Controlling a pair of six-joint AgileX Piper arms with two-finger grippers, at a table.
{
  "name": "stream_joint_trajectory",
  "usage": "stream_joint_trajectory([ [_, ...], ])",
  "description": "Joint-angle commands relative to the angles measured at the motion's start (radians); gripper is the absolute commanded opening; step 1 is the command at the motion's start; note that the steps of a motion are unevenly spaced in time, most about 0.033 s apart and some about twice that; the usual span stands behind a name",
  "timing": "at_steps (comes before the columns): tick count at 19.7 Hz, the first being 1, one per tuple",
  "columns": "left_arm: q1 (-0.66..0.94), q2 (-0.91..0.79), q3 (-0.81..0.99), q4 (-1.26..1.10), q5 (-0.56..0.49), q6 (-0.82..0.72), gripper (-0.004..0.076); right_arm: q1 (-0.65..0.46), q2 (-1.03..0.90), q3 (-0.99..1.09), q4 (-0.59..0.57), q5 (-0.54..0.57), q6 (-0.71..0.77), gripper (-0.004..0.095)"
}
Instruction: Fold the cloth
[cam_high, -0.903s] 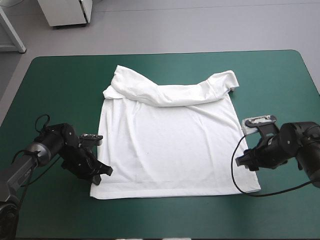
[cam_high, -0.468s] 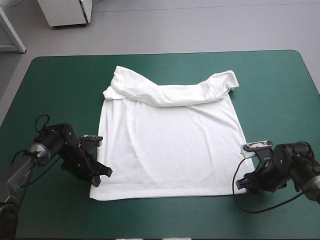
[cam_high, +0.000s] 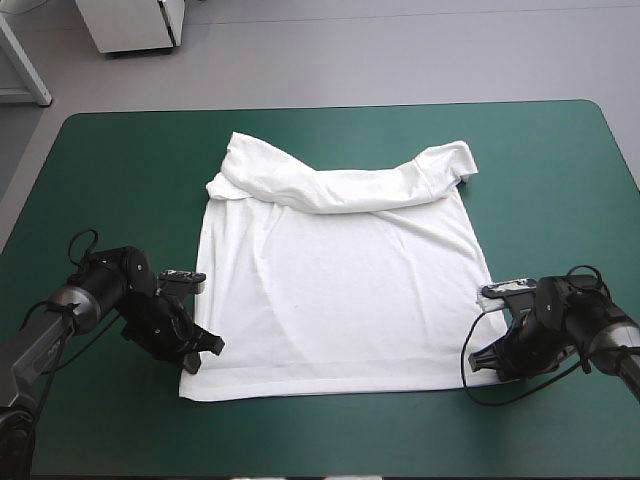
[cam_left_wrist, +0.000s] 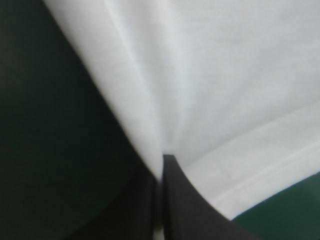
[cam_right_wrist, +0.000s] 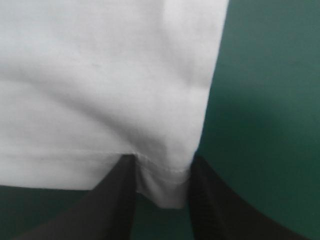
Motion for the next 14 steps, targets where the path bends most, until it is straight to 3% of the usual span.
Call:
stream_joint_trajectory([
  [1,-0.002,-0.035,-0.019,-0.016,0.016,0.001,0.0000,0.004,0.043,0.005,0.115,-0.025,-0.043,0.0055],
  [2,-0.002,-0.035,-0.019,-0.016,0.009,0.003,0.0000,0.004,0.055,0.005,0.166,-0.025,-0.079,-0.0011],
  [6,-0.002,-0.087,-0.085,-0.032,0.038,0.016,0.0000,0.004,0.035,-0.052,0.320,-0.004,-0.163,-0.0016],
  [10,-0.002,-0.259,-0.355,-0.069,0.152,0.016,0.0000,0.004,-0.110,-0.349,0.340,0.081,-0.127,-0.0016],
  [14,-0.002,-0.369,-0.725,-0.093,0.152,0.009,0.0000,0.004,-0.170,-0.778,0.270,0.167,-0.048,-0.0017],
])
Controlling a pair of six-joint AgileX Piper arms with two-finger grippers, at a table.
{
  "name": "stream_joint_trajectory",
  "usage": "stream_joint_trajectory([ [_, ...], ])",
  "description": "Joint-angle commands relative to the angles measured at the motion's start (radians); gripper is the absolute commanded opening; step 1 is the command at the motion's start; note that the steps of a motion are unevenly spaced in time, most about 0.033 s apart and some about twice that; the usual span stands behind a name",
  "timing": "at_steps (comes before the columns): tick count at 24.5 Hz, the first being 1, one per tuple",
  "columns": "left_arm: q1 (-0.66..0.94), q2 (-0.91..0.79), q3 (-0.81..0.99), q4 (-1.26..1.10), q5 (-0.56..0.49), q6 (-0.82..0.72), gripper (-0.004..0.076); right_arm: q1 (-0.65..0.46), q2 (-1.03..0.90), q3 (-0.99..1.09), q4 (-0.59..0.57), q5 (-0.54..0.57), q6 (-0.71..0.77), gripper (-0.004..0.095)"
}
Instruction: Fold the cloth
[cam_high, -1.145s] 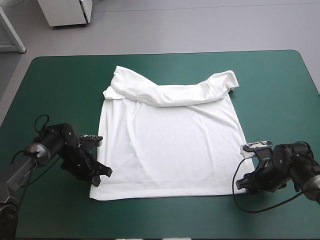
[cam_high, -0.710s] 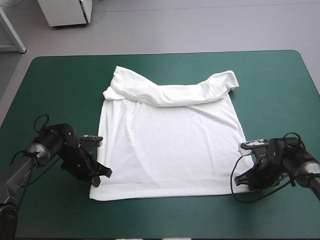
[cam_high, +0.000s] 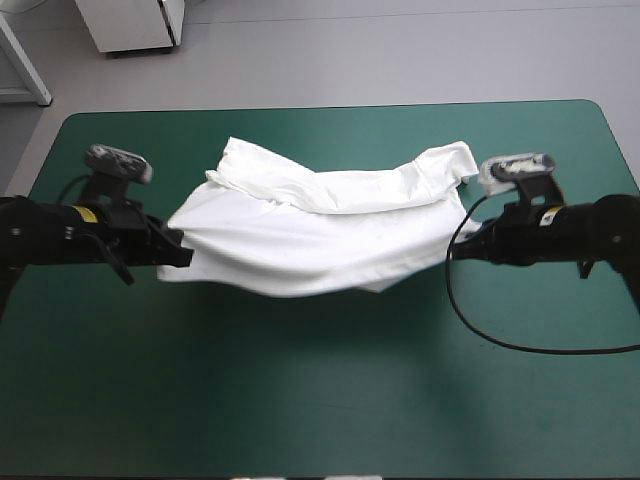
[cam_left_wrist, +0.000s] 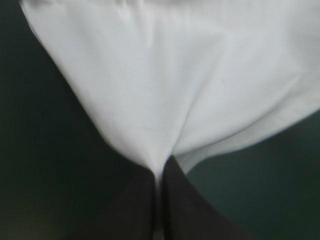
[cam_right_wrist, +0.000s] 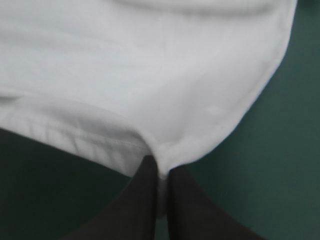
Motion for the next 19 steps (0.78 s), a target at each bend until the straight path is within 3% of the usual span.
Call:
stream_joint_trajectory([
  [1,-0.002,-0.057,-0.257,-0.056,0.051,-0.008,0.0000,0.001,-0.037,-0.299,-0.024,0.063,0.041,-0.0017],
  [5,-0.002,-0.043,-0.607,-0.069,0.034,-0.008,0.0000,0.001,-0.031,-0.666,-0.028,0.080,0.056,-0.0017],
  [8,-0.002,-0.014,-0.802,-0.069,0.009,-0.008,0.0000,0.001,-0.022,-0.891,-0.036,0.008,0.060,-0.0017],
  [13,-0.002,-0.014,-0.914,-0.075,-0.074,0.001,0.0000,0.001,-0.020,-1.091,-0.072,-0.128,0.044,-0.0017],
  [19,0.000,-0.014,-1.034,-0.077,-0.340,0.096,0.0000,0.001,-0.005,-1.236,-0.075,-0.293,0.037,-0.0019],
])
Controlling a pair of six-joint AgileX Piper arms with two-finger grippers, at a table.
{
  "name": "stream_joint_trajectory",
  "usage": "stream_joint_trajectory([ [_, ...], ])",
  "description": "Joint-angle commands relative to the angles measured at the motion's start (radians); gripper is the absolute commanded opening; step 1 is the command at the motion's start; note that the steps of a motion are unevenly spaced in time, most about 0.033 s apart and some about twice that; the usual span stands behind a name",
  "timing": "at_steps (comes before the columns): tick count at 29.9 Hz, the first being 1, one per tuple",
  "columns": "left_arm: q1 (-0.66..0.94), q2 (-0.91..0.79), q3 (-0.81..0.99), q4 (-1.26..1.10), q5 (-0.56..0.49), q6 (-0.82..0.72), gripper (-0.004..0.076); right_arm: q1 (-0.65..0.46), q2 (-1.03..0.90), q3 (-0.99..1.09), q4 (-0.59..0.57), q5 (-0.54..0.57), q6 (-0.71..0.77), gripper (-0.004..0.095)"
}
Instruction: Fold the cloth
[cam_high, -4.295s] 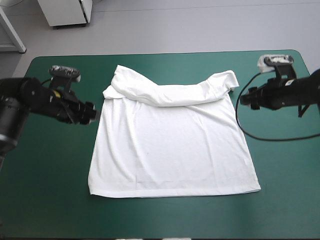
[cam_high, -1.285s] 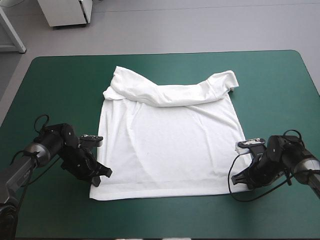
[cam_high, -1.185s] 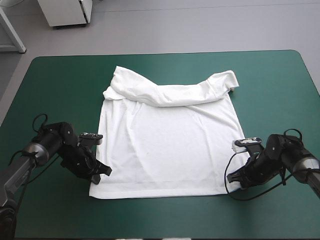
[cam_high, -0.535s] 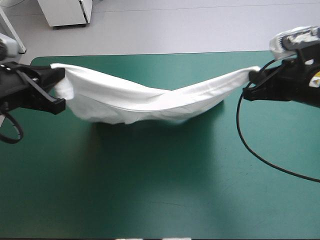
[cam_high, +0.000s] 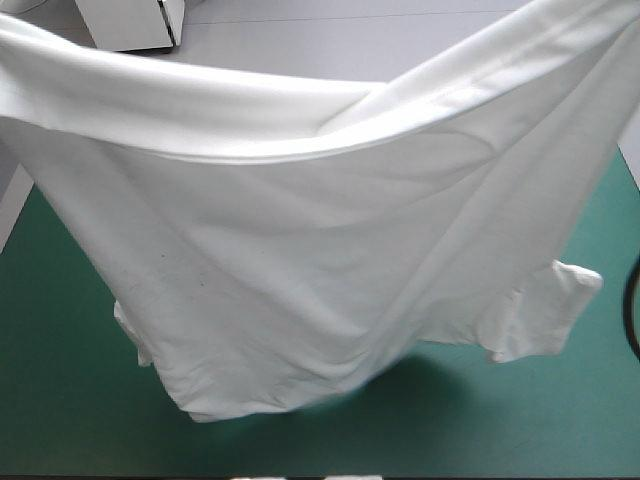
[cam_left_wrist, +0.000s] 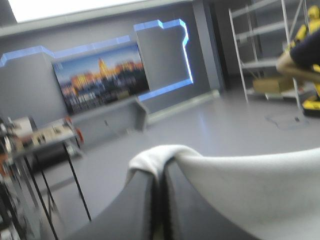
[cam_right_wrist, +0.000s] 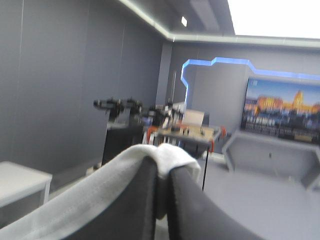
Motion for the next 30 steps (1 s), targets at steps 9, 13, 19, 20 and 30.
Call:
stream_joint_trajectory([
  [9,0.000,0.068,-0.060,0.041,-0.563,0.138,0.0000,0.001,0.074,-0.068,-0.006,-0.378,-0.030,-0.0019],
  [13,0.000,0.165,-0.060,0.061,-0.632,0.138,0.0000,0.001,0.156,-0.068,-0.010,-0.517,-0.030,-0.0019],
  [19,0.000,0.337,-0.065,0.064,-0.799,0.172,0.0000,0.001,0.312,-0.071,-0.010,-0.683,-0.026,-0.0019],
  [20,0.000,0.370,-0.070,0.064,-0.842,0.182,0.0000,0.001,0.342,-0.071,-0.008,-0.711,-0.026,-0.0019],
  [30,0.000,0.729,-0.333,-0.015,-1.098,0.211,0.0000,-0.082,0.633,-0.183,0.098,-0.934,-0.019,-0.0019],
])
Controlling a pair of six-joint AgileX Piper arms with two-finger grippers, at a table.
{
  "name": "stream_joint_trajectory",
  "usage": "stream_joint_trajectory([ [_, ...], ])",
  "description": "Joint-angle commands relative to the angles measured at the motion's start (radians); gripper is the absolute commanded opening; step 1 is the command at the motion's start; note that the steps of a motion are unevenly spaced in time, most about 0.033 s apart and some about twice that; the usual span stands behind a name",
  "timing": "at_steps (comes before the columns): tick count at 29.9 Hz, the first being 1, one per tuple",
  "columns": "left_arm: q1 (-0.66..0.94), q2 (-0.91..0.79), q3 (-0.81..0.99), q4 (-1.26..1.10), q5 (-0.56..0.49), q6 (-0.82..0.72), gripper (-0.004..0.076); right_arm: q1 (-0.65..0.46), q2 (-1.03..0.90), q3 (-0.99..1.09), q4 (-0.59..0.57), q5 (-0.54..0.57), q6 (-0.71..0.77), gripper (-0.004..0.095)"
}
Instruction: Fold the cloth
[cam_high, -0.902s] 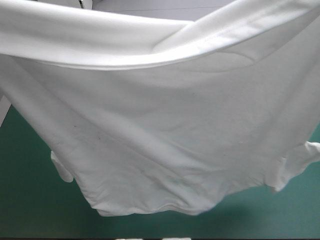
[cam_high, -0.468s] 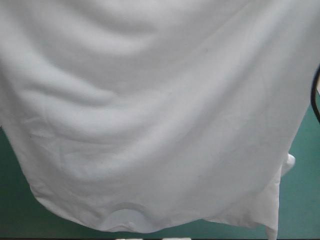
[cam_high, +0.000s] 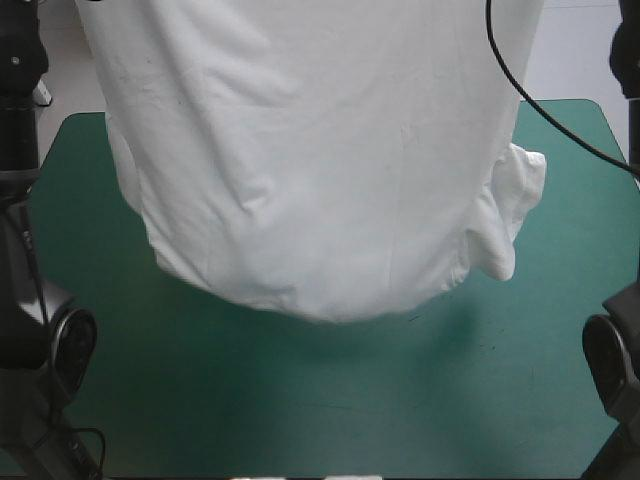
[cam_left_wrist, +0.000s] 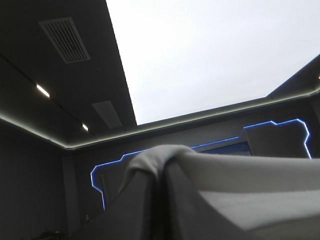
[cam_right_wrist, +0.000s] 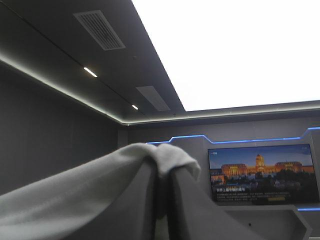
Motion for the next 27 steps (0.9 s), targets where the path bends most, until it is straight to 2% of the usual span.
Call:
stream_joint_trajectory([
  [1,0.000,0.043,-0.133,-0.072,-0.135,0.001,0.0000,-0.059,0.052,-0.118,0.057,-0.106,0.002,-0.0019],
  [6,0.001,0.104,-0.212,-0.074,-0.171,-0.005,0.0000,-0.103,0.175,-0.267,0.058,-0.110,0.002,-0.0019],
  [11,0.004,0.146,-0.209,-0.076,-0.135,-0.007,0.0000,-0.106,0.228,-0.287,0.053,-0.094,-0.012,-0.0019],
  [14,0.029,0.210,-0.209,-0.108,-0.007,-0.045,0.0000,-0.106,0.264,-0.287,0.049,-0.010,-0.048,-0.0019],
  [19,0.053,0.323,-0.209,-0.161,0.296,-0.094,0.0000,-0.111,0.350,-0.287,0.035,0.288,-0.096,-0.0019],
  [22,0.050,0.352,-0.206,-0.154,0.492,-0.103,0.0000,-0.111,0.400,-0.287,0.013,0.543,-0.093,-0.0019],
  [24,0.052,0.361,-0.202,-0.130,0.638,-0.169,0.0000,-0.111,0.423,-0.287,-0.017,0.728,-0.082,-0.0019],
  [27,0.052,0.366,-0.200,-0.044,0.856,-0.292,0.0000,-0.111,0.442,-0.287,-0.049,0.940,-0.070,-0.0018],
])
